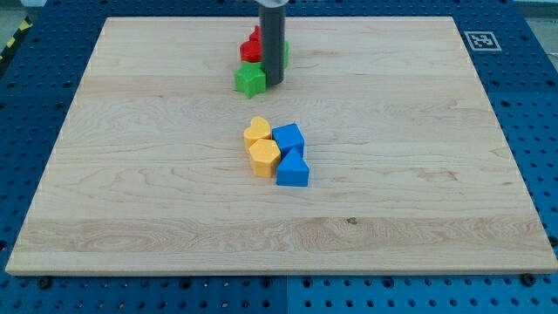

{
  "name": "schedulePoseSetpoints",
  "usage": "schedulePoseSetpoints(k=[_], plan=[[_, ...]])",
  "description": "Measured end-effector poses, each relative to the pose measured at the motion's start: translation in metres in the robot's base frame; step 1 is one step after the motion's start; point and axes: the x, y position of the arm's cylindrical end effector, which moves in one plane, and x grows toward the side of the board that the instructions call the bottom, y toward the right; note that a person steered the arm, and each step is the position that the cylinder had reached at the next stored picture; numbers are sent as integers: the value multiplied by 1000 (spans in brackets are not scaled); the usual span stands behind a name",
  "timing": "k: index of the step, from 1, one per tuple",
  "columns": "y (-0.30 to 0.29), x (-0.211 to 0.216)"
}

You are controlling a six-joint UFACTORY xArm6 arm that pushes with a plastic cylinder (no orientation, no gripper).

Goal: Separate the red blocks from each other

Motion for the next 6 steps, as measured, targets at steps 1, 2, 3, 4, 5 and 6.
schedulePoseSetpoints(k=[1,2,3,4,5,6], plan=[[-9,2],[9,2],[35,-1],[36,-23],[24,-53],[24,-61]])
